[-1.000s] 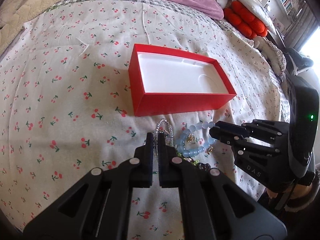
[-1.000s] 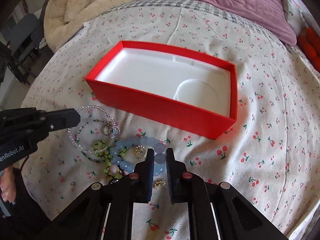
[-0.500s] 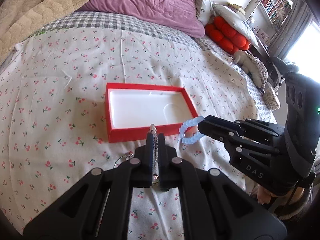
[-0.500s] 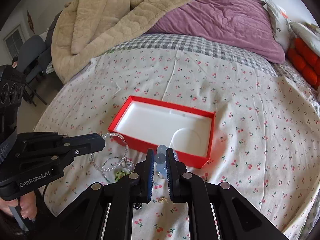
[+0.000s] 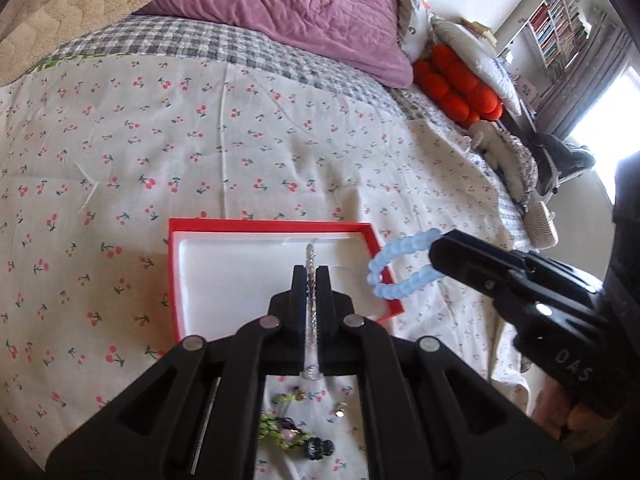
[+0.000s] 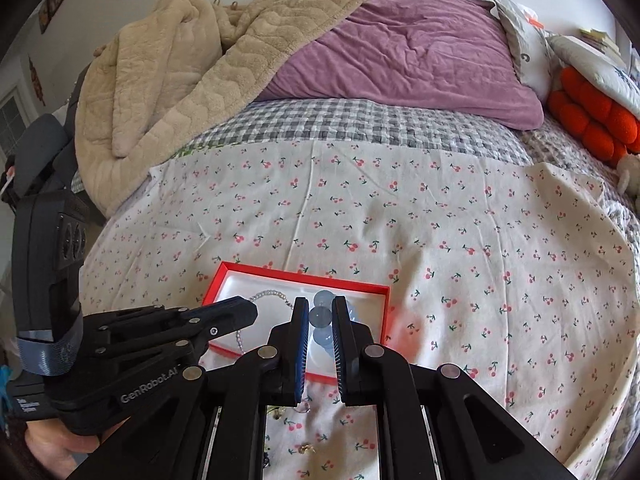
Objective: Organize jewelry
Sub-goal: 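Carry silver bracelet with left tool while right tool carries blue bead bracelet into box, then open both tools and move back to the remaining jewelry pile, then carry beaded bracelet with left tool while right tool carries green bracelet into box, then open both tools and move back toward the rings and hair clip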
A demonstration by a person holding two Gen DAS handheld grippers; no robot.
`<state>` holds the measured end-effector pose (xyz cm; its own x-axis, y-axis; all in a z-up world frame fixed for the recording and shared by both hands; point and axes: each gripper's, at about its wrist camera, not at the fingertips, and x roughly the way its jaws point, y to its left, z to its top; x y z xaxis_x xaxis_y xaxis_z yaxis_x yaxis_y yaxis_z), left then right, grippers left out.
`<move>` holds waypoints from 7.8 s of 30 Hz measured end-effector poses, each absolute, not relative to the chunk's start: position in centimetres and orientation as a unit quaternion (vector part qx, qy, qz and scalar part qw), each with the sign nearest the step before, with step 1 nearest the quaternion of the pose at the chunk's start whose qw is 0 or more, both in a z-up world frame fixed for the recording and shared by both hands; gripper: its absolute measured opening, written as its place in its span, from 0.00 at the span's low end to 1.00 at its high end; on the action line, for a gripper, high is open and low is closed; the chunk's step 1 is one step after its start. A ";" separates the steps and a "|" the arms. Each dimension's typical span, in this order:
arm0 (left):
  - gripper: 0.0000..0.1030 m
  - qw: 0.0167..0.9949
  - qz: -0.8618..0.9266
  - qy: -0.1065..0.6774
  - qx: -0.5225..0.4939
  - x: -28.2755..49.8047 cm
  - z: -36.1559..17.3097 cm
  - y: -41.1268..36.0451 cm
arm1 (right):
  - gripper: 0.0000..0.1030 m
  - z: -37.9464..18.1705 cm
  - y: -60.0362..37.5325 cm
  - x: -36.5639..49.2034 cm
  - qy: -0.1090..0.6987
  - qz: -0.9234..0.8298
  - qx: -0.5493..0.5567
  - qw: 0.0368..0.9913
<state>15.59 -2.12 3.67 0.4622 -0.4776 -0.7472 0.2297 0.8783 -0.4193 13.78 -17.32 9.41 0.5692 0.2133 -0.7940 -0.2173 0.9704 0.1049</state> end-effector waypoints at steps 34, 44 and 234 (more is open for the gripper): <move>0.68 0.867 -0.141 0.478 -0.011 14.3 3.1 -1.7 | 0.43 4.2 -17.0 16.5 0.501 0.131 -0.041 0.855; 0.79 0.872 -0.089 0.481 0.008 11.2 2.6 1.1 | 0.76 5.6 -17.1 13.3 0.469 0.126 -0.069 0.871; 0.82 0.874 -0.102 0.474 -0.037 10.0 2.0 0.1 | 0.77 5.3 -19.7 11.0 0.466 0.157 -0.003 0.871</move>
<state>9.97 0.15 2.03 0.5301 -0.2143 -0.8204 0.1439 0.9762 -0.1620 11.00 -19.67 5.33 0.5170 0.2705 -0.8121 -0.2764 0.9507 0.1407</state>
